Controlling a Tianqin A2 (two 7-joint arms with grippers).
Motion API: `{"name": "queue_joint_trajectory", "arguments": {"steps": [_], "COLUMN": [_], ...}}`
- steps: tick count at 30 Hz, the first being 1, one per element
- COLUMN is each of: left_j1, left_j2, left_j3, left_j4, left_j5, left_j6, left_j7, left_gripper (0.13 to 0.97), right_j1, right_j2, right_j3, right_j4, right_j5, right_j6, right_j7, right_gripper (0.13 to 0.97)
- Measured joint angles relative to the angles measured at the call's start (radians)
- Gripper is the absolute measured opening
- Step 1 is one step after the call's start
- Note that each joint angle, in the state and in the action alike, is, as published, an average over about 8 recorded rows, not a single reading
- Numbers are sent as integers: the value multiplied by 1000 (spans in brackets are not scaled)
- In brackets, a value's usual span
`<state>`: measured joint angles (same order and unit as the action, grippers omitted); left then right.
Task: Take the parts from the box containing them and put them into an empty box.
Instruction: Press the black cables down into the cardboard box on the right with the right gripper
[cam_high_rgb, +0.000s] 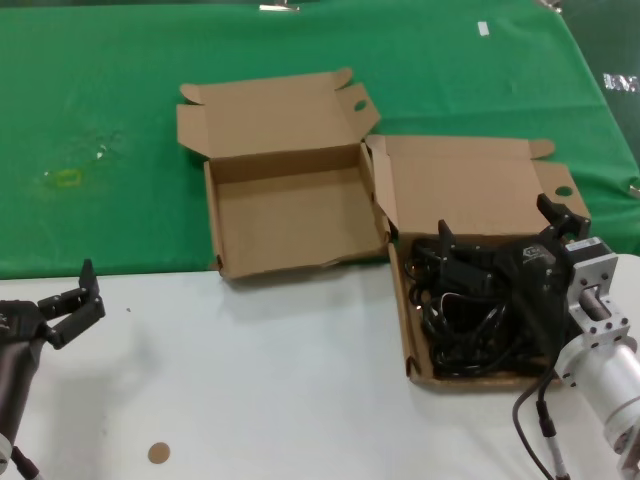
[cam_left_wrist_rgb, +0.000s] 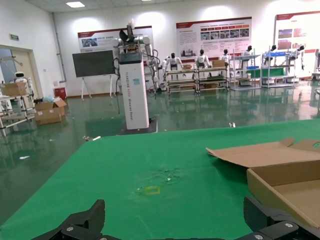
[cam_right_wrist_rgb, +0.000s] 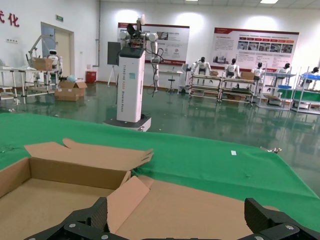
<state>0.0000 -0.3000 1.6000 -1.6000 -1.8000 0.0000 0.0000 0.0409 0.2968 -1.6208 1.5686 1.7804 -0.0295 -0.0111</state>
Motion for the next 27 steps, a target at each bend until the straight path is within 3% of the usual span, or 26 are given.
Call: {"name": "queue_joint_trajectory", "arguments": {"steps": [27], "left_j1": [0], "left_j2": [0], "left_j3": [0], "left_j4": [0], "left_j5": [0], "left_j6": [0], "left_j7": [0], "left_gripper": [951], "right_j1": [1], "right_j2": [0], "right_j3": [-1], "right_j4": [0], "right_j5": [0], "right_j6": [0], "right_j7": [0], "right_gripper": [966]}}
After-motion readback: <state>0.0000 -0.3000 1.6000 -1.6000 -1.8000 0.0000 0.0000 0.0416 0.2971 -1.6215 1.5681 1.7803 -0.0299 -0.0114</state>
